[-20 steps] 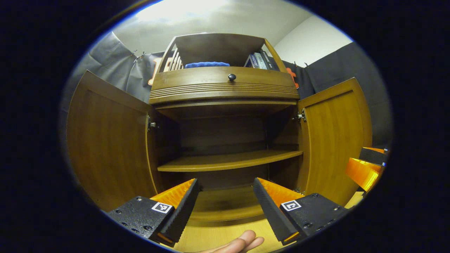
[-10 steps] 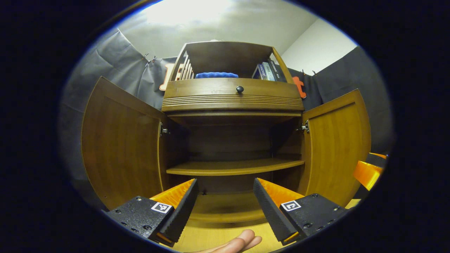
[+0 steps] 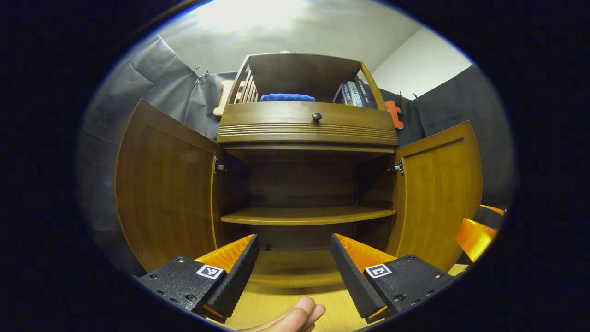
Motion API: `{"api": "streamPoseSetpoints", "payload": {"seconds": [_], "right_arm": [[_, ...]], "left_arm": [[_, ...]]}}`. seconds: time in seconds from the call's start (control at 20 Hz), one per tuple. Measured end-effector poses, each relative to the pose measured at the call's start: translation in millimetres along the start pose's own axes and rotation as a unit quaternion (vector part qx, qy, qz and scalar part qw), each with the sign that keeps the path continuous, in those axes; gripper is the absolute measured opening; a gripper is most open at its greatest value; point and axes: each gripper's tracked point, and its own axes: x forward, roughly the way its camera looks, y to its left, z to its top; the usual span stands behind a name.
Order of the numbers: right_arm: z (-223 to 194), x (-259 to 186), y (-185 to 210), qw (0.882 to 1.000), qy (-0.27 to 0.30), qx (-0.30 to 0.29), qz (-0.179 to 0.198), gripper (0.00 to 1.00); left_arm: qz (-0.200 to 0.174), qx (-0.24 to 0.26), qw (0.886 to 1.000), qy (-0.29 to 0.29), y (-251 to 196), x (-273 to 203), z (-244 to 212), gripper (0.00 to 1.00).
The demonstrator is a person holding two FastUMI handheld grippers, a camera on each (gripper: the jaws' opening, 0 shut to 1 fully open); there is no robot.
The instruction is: Open the right door of the double-door shoe cabinet with the right hand, and open the left door with the left hand.
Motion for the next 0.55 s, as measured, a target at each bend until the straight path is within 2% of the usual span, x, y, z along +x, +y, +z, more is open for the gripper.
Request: {"api": "streamPoseSetpoints", "payload": {"seconds": [0.25, 0.3, 0.55], "right_arm": [[11, -23, -1, 1.000, -0.003, 0.013, -0.010, 1.00], [14, -30, 0, 1.000, -0.006, 0.019, -0.012, 0.97], [25, -53, 0, 0.999, -0.006, 0.026, -0.036, 1.00]], "left_arm": [[0.000, 0.003, 1.000, 0.001, 2, -15, 5, 0.94], [0.000, 0.004, 1.000, 0.003, 3, -18, 5, 0.94], [-0.001, 0.016, 1.000, 0.014, 12, -27, 5, 0.94]]}}
